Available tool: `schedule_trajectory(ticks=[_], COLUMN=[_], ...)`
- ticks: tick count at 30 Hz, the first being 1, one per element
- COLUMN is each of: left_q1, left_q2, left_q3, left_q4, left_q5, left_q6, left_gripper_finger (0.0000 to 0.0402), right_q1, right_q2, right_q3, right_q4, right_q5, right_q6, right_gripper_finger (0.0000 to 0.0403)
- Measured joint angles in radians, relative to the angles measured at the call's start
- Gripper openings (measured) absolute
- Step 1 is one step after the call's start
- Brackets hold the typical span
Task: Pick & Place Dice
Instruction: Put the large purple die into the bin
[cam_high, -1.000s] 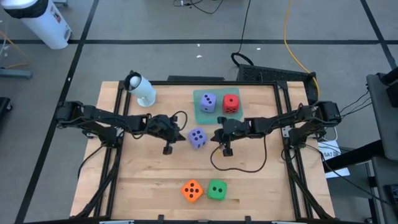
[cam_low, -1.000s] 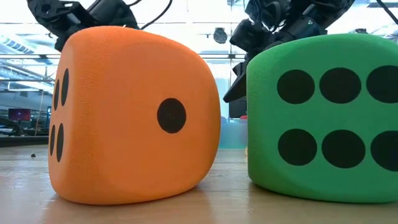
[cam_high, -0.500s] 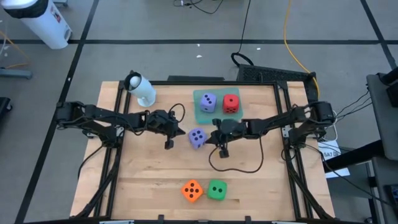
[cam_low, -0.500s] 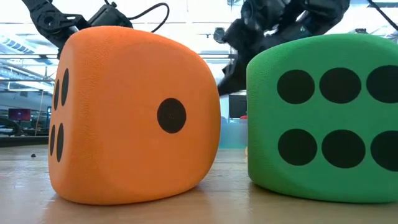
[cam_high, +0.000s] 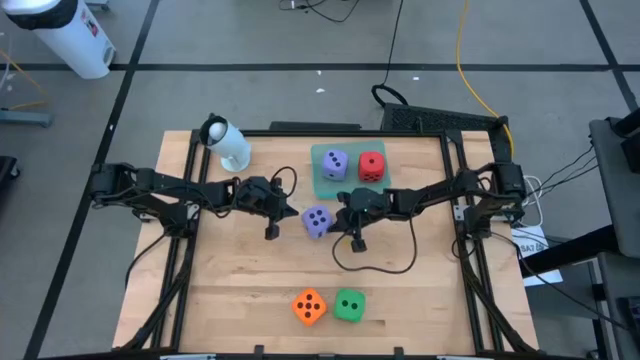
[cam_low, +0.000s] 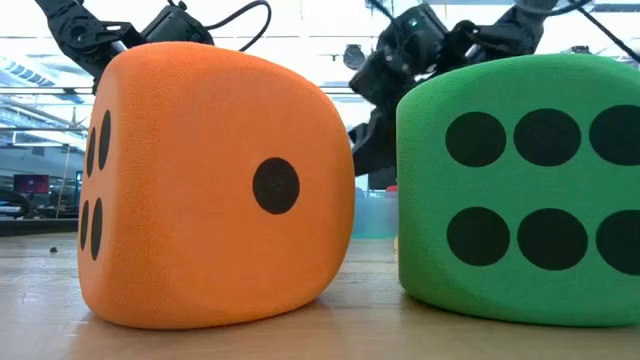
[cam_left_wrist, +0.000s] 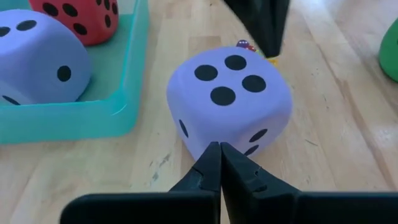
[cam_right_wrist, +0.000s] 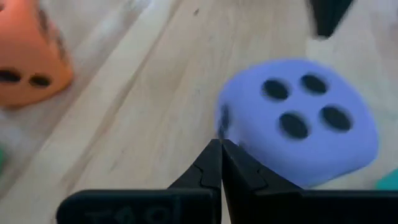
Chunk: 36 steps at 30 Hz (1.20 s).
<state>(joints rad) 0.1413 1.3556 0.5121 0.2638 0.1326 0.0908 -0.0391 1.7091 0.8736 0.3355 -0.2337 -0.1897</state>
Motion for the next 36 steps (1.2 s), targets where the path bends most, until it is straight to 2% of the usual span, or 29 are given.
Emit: schedule_trajectory(ticks=[3,9,14,17,22,29,36], left_q1=[0.0,-0.002,-0.003,-0.012,-0.027,-0.039,-0.003], left_q2=[0.0,0.0,0.0,0.0,0.0,0.0,0.0], left_q3=[0.0,0.0,0.0,0.0,0.0,0.0,0.0], left_q4=[-0.001,-0.008,-0.034,-0.035,-0.037,-0.093,-0.121], left_q5=[0.0,0.006,0.063,0.061,0.058,0.022,-0.031], left_q6=[-0.007,0.005,0.025,0.034,0.094,0.144,0.082], left_gripper_finger=[0.0006,0.0004,0.0009,0.0006,0.0008,0.0004,0.0004], right_q1=[-0.017,-0.055,-0.059,-0.058,-0.058,-0.058,-0.059], right_q2=[0.038,0.052,0.051,0.051,0.051,0.051,0.051], right_q3=[-0.001,-0.001,-0.001,-0.001,-0.001,-0.001,-0.001], right_q4=[0.03,0.049,0.085,0.12,0.134,0.123,0.038], right_q5=[0.013,0.127,0.209,0.24,0.354,0.361,0.334], right_q6=[0.024,0.075,0.099,0.099,0.121,0.117,0.118], right_gripper_finger=[0.0,0.0,0.0,0.0,0.0,0.0,0.0])
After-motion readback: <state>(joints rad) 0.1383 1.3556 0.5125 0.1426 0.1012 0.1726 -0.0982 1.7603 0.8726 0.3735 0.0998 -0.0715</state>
